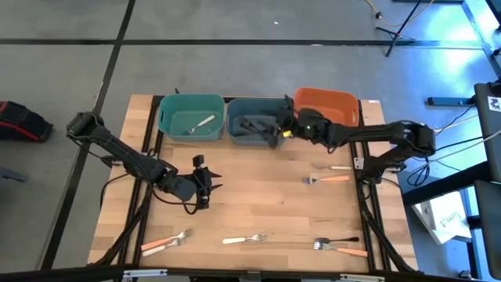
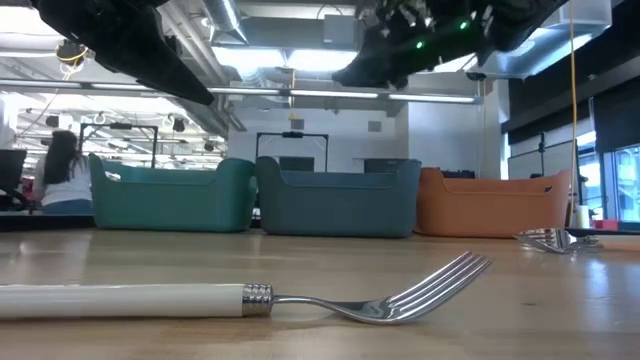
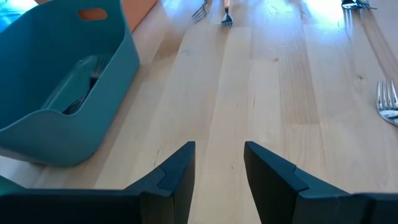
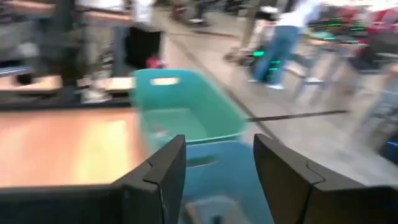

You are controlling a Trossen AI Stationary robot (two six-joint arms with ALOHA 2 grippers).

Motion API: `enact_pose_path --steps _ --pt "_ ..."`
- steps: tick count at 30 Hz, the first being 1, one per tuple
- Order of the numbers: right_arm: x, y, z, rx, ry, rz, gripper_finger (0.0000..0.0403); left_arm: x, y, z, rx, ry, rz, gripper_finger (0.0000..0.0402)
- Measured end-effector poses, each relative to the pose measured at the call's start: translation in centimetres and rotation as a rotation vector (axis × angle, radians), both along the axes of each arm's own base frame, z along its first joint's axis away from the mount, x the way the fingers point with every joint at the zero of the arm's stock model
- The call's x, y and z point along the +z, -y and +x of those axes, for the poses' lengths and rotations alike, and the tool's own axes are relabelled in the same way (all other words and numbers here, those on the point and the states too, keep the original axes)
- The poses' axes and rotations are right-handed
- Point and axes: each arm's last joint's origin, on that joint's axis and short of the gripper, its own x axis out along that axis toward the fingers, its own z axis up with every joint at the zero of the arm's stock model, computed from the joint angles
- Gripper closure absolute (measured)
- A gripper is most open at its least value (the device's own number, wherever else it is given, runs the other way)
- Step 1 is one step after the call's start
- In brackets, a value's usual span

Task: Sort silverware by color (type)
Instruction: Put the bottom right white fork into the green bin

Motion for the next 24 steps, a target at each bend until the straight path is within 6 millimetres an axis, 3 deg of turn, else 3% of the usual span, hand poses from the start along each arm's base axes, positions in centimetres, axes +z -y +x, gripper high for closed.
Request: enact_pose_path --steps 10,17,21,24 --pt "-1.6 -9.5 -1.4 0.344 -0.295 0.084 0.0226 -0.2 0.2 0.1 -0.05 -0.021 -0.04 0.0269" --pt "-3.9 -15.7 -2.7 0.456 -0.35 0.08 0.0226 -1.2 0.9 1.3 -0.087 -0.01 -0.031 0.0269" --pt "-5.3 -18.2 -3.5 0.451 -0.295 0.012 0.0226 -2.0 1.7 2.4 -0.177 -0.002 -0.086 0.0269" --pt "-6.1 -18.8 -3.8 0.444 -0.271 -0.008 0.0226 -2.8 2.4 3.2 -0.245 0.001 -0.138 0.0269"
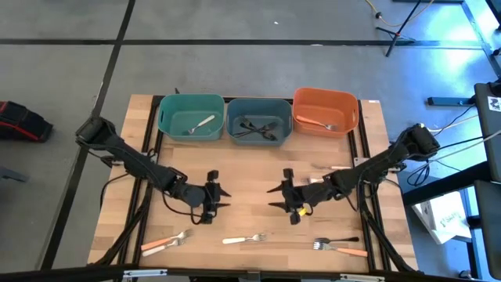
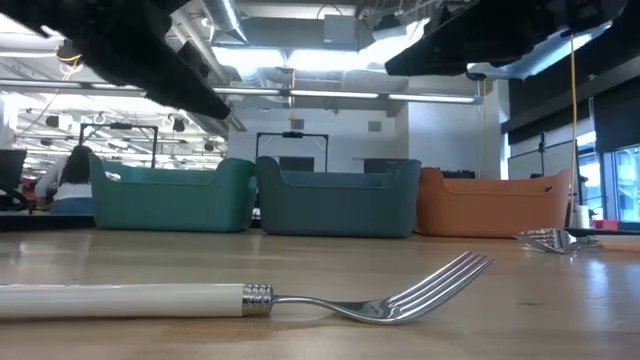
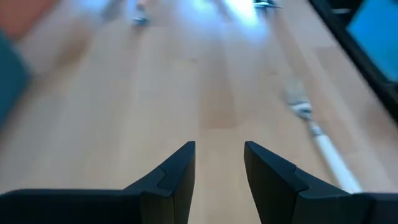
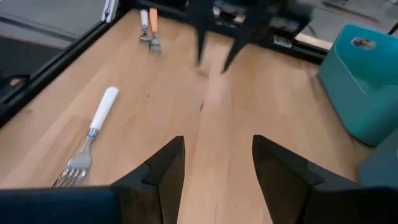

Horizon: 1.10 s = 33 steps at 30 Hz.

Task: Sort silverware by color (type)
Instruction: Put the bottom right white fork into the green bin

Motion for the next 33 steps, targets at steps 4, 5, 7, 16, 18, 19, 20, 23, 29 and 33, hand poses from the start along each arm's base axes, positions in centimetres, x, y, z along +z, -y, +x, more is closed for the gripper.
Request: enact_pose_path --steps 4,5,7,16,18,19,20,23,29,33 --pt "-0.4 0.1 0.1 -0.024 0.001 0.009 0.0226 -1.5 1.0 0.9 -0.075 -0.01 -0.081 0.0269" --pt "-0.4 0.1 0.1 -0.033 -0.001 0.011 0.0226 -1.9 1.3 1.2 -0.085 -0.011 -0.096 0.0269" --pt "-0.4 0.1 0.1 -0.047 0.003 0.028 0.0226 -2.7 1.7 1.6 -0.112 -0.013 -0.12 0.0269" --pt "-1.1 0.0 0.3 -0.083 -0.021 0.1 0.0226 -5.0 4.1 3.8 -0.19 -0.055 -0.173 0.0269" --pt "-1.5 -0.2 0.6 -0.092 -0.023 0.122 0.0226 -5.4 4.9 4.4 -0.211 -0.072 -0.181 0.0269" --pt "-1.7 -0.2 0.7 -0.098 -0.024 0.135 0.0226 -5.7 5.3 4.6 -0.217 -0.077 -0.179 0.0269" --pt "-2.0 -0.3 0.9 -0.103 -0.027 0.145 0.0226 -5.9 5.7 4.8 -0.223 -0.082 -0.178 0.0269" --pt "-2.5 -0.5 1.3 -0.104 -0.016 0.182 0.0226 -6.8 6.9 5.2 -0.232 -0.107 -0.189 0.0269" --pt "-2.6 -0.7 1.7 -0.111 0.02 0.245 0.0226 -8.0 8.2 5.3 -0.274 -0.145 -0.193 0.0269" --pt "-2.6 -0.7 1.7 -0.123 0.018 0.275 0.0226 -8.7 8.1 5.3 -0.271 -0.17 -0.184 0.0269"
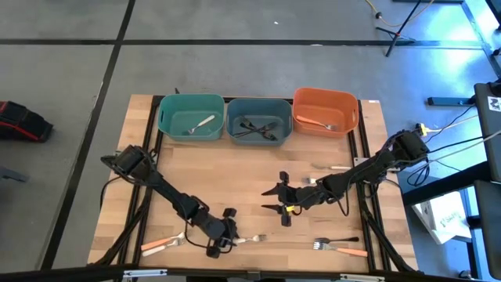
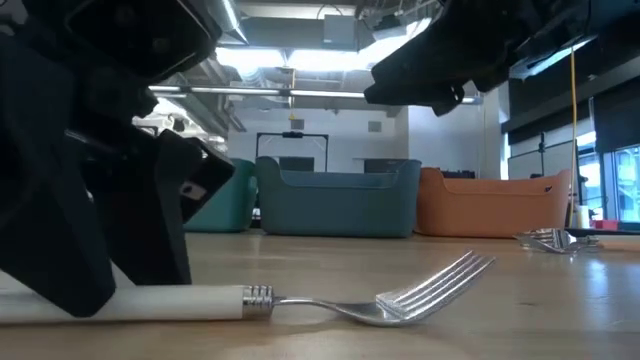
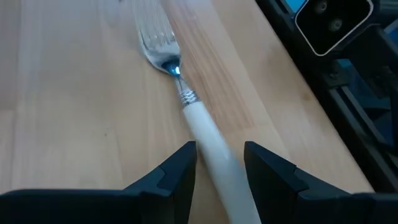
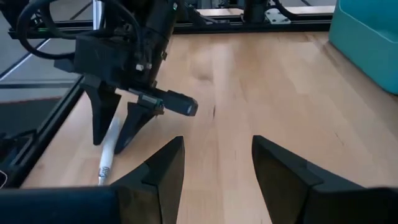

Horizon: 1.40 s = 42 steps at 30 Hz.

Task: Sort silverware by color (type)
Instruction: Put the bottom right white fork into the green bin

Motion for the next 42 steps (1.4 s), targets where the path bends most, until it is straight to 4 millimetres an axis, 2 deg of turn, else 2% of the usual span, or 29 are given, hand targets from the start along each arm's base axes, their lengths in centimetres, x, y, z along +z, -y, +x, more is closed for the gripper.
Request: enact_pose_path --steps 7,17,24,33,42 --pt "0.0 0.0 0.0 -0.01 0.0 0.026 0.0226 -1.1 -0.4 0.0 0.019 -0.053 0.051 0.0272" --pt "0.2 0.0 0.1 -0.02 0.018 0.031 0.0226 -1.2 -0.5 -0.3 0.068 -0.058 0.109 0.0366" --pt "0.2 0.0 0.1 -0.019 0.019 0.028 0.0226 -0.9 -0.8 -0.4 0.108 -0.037 0.154 0.0378" --pt "0.2 0.0 0.1 -0.019 0.017 0.026 0.0226 -0.6 -0.7 -0.6 0.091 -0.041 0.146 0.0368" --pt "0.2 0.0 0.1 -0.019 0.017 0.026 0.0226 -0.6 -0.6 -0.6 0.071 -0.046 0.137 0.0284"
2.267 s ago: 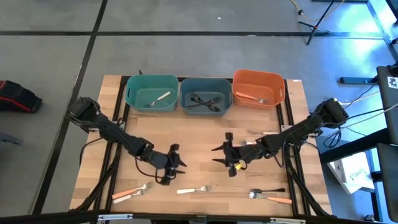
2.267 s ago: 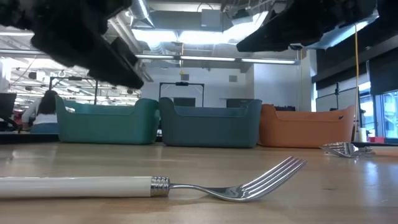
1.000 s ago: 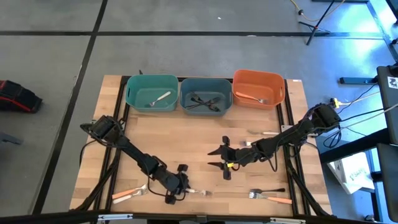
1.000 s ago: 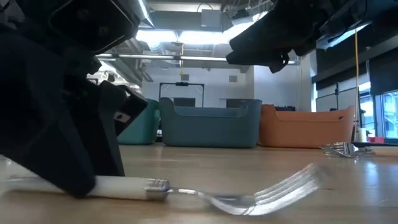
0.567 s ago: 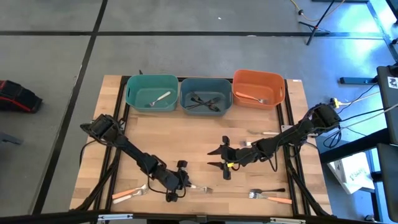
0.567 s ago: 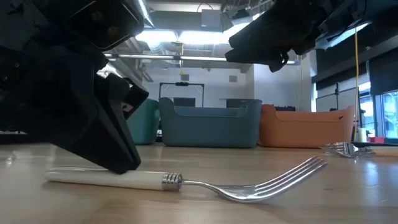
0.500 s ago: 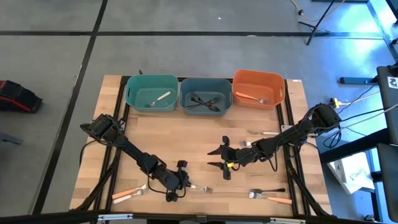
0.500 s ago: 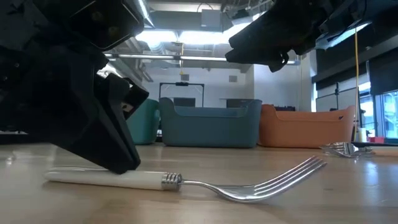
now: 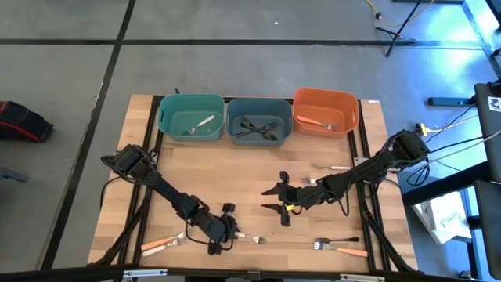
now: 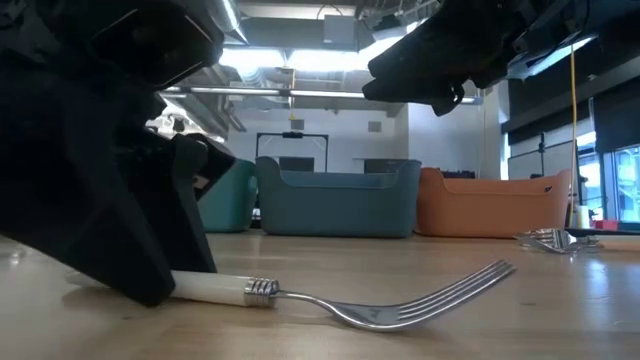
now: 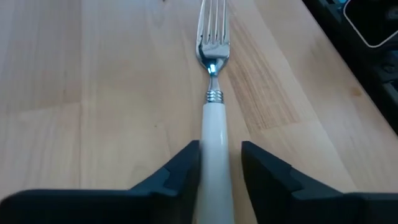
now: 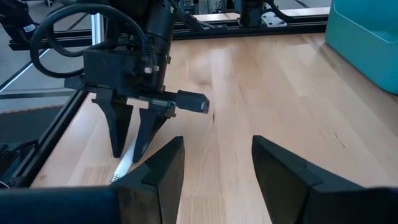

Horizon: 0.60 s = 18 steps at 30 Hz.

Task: Sort silverware by color (type)
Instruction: Put the bottom right white fork into the green bin

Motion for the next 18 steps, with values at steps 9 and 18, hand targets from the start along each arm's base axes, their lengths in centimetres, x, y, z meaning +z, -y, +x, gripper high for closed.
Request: enact_pose_path --steps 9,18 --pt "-0.02 0.0 -0.01 0.0 -0.002 -0.001 0.0226 -0.64 -0.09 -0.04 0.003 -0.011 0.052 0.0274" --pt "-0.02 0.0 -0.01 0.0 -0.002 -0.001 0.0226 -0.69 -0.28 -0.08 0.016 -0.003 0.105 0.0353"
